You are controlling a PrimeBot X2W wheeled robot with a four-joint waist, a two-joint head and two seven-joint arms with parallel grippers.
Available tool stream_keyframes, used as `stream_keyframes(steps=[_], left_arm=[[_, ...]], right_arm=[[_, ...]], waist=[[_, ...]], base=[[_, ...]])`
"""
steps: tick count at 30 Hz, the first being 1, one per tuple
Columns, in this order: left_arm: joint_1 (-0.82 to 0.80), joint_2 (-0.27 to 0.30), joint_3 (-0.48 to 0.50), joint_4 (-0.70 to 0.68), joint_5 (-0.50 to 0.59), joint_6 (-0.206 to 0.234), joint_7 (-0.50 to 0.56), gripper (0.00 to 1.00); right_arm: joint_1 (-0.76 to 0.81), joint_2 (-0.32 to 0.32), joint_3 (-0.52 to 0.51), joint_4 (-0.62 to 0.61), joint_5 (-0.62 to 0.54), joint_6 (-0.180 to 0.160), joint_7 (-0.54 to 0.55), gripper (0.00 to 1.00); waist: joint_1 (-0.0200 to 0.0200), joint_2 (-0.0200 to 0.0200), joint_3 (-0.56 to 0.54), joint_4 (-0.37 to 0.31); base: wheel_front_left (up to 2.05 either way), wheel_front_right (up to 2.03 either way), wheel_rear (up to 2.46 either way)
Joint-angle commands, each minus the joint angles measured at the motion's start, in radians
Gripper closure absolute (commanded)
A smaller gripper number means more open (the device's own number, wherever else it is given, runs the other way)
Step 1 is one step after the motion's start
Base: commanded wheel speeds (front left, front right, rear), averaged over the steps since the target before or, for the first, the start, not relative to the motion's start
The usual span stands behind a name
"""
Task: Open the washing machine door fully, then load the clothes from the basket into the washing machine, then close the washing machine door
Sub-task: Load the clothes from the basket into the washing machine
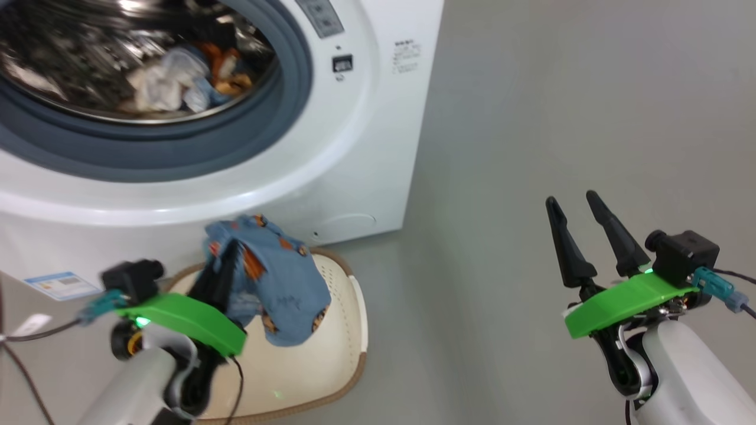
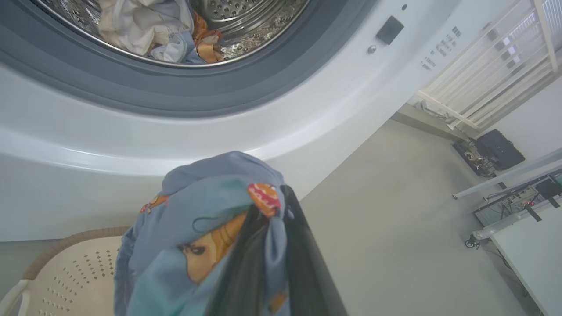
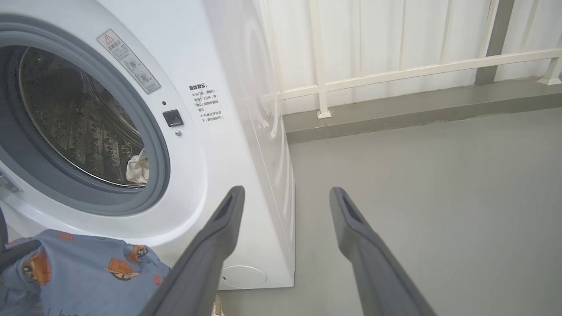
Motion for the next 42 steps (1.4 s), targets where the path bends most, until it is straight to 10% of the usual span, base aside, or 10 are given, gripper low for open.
stream_keyframes(steps=[1, 21, 42], left_arm=[[0.005, 0.043, 0.081, -0.071, 0.025, 0.009, -0.013, 1.00], [0.259, 0.061, 0.347, -0.567, 0.350, 0.230, -0.014, 1.00], [0.194, 0.064, 0.341, -0.544, 0.367, 0.250, -0.002, 1.00]], right_arm=[[0.020, -0.014, 0.014, -0.018, 0.011, 0.004, -0.009, 0.00], [0.066, -0.044, 0.028, -0.019, 0.040, 0.004, -0.009, 0.00], [0.056, -0.054, 0.034, -0.026, 0.030, 0.004, -0.009, 0.00]], waist=[[0.0001, 0.0000, -0.057, 0.045], [0.0001, 0.0000, -0.154, 0.054], [0.0001, 0.0000, -0.107, 0.041]], base=[[0.00, 0.00, 0.00], [0.00, 0.00, 0.00], [0.00, 0.00, 0.00]])
